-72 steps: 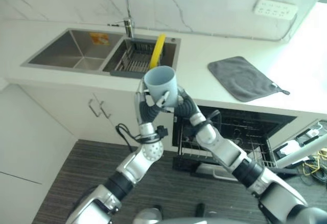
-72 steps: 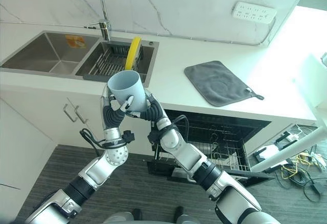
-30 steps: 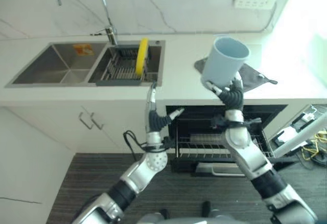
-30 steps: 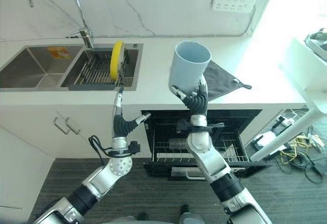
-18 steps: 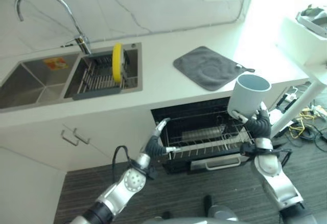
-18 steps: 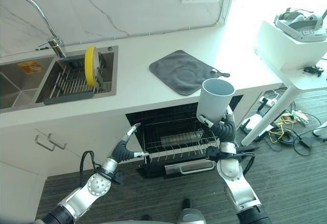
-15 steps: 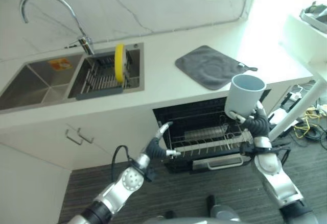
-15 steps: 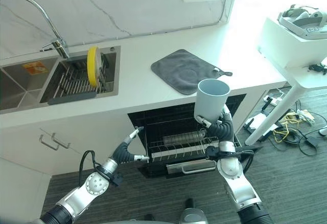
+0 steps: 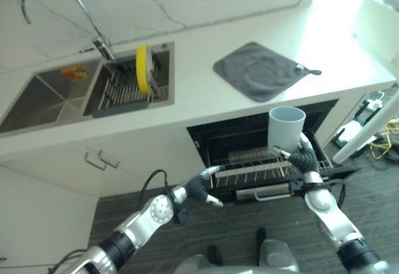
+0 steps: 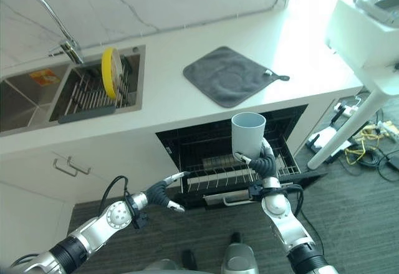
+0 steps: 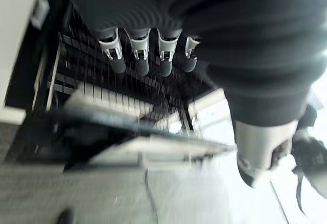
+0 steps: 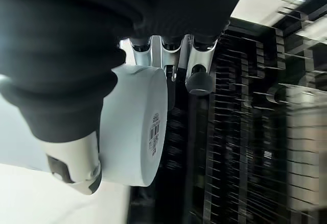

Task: Place the dishes in the dishwasher.

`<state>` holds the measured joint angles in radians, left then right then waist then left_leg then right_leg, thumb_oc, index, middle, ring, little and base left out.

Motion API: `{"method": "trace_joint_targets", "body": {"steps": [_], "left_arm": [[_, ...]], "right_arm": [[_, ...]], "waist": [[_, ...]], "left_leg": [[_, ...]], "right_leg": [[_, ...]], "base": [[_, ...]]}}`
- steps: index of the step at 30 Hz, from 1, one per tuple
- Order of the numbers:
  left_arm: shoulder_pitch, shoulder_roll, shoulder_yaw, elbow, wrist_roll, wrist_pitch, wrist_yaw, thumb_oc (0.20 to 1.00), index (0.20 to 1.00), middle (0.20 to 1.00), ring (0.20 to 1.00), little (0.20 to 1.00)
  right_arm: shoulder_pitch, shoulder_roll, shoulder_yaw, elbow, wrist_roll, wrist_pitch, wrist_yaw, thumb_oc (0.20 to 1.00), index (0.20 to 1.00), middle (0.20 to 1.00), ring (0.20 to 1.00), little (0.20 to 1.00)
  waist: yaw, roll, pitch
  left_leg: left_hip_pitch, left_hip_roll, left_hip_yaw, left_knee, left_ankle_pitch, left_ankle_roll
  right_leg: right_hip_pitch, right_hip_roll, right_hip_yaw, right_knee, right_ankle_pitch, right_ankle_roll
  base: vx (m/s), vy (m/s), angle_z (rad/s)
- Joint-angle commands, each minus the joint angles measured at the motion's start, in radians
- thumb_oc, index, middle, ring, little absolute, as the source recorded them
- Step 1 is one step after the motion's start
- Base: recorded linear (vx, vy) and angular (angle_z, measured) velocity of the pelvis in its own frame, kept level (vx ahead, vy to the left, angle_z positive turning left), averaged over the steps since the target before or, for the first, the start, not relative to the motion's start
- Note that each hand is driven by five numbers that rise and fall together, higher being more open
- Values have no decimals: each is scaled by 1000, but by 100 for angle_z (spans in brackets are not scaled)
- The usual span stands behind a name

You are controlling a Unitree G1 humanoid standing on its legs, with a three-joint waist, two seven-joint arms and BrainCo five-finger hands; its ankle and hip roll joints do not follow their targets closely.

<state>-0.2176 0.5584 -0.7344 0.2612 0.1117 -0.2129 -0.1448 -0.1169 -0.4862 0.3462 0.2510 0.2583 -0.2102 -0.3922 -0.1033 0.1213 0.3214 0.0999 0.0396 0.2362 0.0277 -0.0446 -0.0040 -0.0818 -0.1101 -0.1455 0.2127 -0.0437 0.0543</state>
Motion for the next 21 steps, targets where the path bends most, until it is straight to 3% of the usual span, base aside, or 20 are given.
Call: {"method": "trace_joint_targets", "body": {"steps": [1,11,15,18,21], "left_arm": [[-39,24,5,-33,16,13,10,1000,1000,1000,1000,1000],[-63,15,-2,-22,20,42,17,1000,1000,1000,1000,1000],[-41,21,7,-29,37,36,9,1000,1000,1000,1000,1000],[-32,34,3,-42,46,36,1,1000,1000,1000,1000,1000],[-28,37,1,-42,51,33,0,1000,1000,1000,1000,1000]], "right_arm": [[-92,8,-2,-33,2,-61,-47,200,200,200,200,200],[-153,9,-75,69,101,-66,-65,200,200,200,200,200],[-162,13,-103,104,77,-39,-92,200,200,200,200,200],[-192,8,-116,134,24,-3,-183,200,200,200,200,200],[-206,7,-122,143,33,40,-175,200,200,200,200,200]], "waist": [[5,-42,0],[15,-36,48],[29,-40,48],[38,-41,49],[42,-42,49]], "left_leg": [[-66,65,-48,150,-81,-17],[-129,50,-53,190,-76,-6],[-131,45,-58,196,-75,0],[-127,45,-59,196,-74,3],[-124,44,-59,194,-73,5]], "right_leg": [[25,-104,9,122,-134,69],[-40,-108,24,166,-126,61],[-35,-108,23,164,-119,60],[-27,-107,22,159,-115,61],[-24,-106,22,156,-111,62]], "base": [[-115,83,-1],[-34,24,-1],[22,-7,1],[46,-11,7],[0,0,0]]}}
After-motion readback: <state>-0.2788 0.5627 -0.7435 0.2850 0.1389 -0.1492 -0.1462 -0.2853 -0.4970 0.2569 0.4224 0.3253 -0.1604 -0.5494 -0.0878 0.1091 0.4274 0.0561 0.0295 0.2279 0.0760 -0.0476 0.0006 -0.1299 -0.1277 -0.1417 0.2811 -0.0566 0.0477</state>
